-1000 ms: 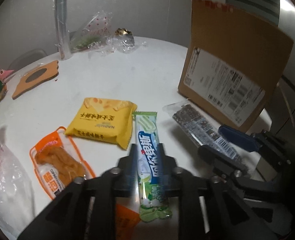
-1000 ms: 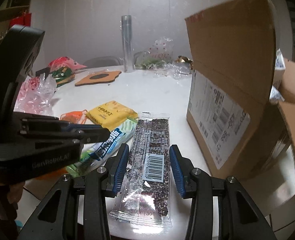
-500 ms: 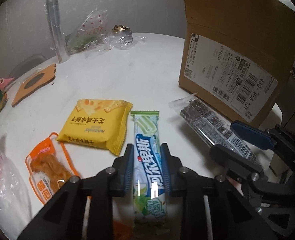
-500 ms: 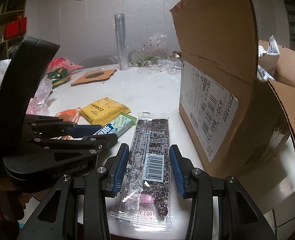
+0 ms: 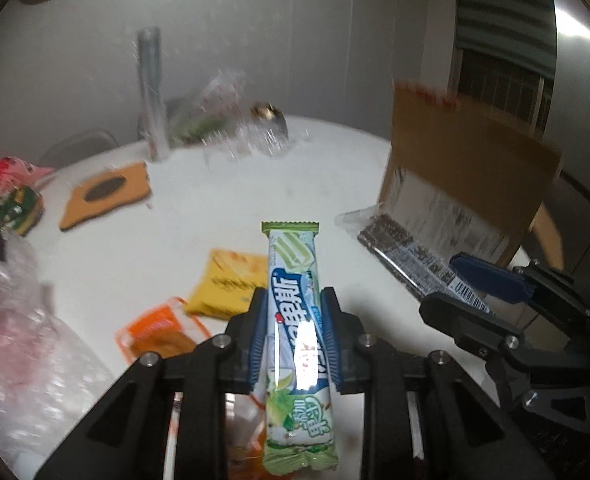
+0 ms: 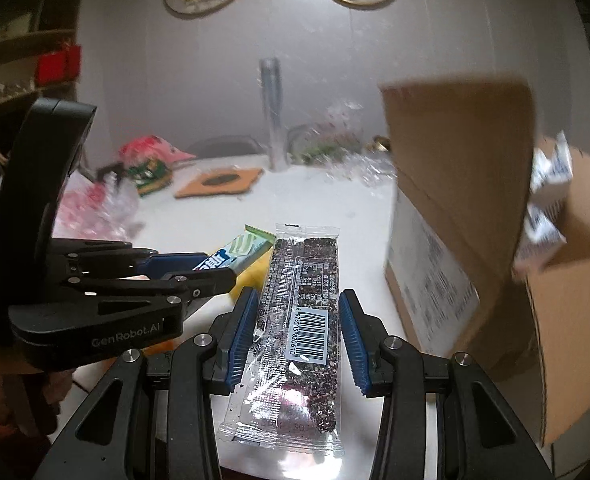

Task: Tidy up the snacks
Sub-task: 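Lift both bars off the table toward the box, then lower both bars into the box and open both grippers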

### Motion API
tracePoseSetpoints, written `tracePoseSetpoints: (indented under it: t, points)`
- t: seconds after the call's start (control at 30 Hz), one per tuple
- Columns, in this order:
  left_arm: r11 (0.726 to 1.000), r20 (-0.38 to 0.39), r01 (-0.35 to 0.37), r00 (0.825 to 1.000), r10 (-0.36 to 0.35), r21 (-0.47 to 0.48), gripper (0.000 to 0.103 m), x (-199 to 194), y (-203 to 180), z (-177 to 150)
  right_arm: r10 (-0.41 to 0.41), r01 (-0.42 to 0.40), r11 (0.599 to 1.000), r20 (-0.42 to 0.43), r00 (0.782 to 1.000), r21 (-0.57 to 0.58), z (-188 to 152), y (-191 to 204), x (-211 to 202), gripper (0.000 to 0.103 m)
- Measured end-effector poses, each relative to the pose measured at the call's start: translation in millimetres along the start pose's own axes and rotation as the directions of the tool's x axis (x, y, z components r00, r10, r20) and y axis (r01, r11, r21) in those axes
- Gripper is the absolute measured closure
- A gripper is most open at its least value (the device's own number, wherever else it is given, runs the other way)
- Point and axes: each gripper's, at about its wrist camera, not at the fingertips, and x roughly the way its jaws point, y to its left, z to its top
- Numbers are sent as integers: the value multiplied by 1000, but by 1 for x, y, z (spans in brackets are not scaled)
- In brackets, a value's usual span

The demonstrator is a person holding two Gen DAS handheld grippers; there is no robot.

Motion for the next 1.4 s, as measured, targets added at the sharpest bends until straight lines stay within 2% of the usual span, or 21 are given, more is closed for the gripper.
tracePoseSetpoints:
  t: [0.13,0.2,0.37,0.53,0.63,0.7,0.8,0.9,1.0,1.17,1.4]
  points:
    - [1000,83,-16,996,17,-10,80,-32,12,20,46,-45,998,42,998,-33,24,13,-12,65]
    - [1000,120,-27,992,27,-1,80,-47,14,31,46,-42,997,68,997,-65,38,20,-18,65]
    - [1000,195,-7,981,2,24,80,-74,8,67,40,-22,992,144,989,-121,74,22,-37,65]
    - [992,227,101,967,-115,72,80,-79,-19,111,6,21,992,211,978,-124,105,-3,-62,65]
    - [983,226,143,960,-166,116,80,-73,-44,137,-56,79,993,231,971,-90,117,-32,-75,65]
    - [968,196,182,957,-214,171,80,-63,-70,154,-102,119,991,232,967,-64,118,-57,-84,65]
    - [949,143,210,958,-247,236,80,-46,-103,171,-172,183,983,212,962,-29,117,-91,-87,65]
    - [926,43,258,959,-280,276,80,-14,-137,186,-195,199,980,158,968,-8,110,-121,-81,65]
    - [905,-66,304,952,-298,297,80,20,-164,193,-218,220,975,98,971,-9,102,-142,-68,65]
    - [892,-166,316,947,-275,323,80,58,-190,193,-158,158,987,16,987,-12,93,-165,-48,65]
    - [884,-240,329,936,-258,333,80,82,-196,189,-159,155,985,-51,986,-76,94,-157,-19,65]
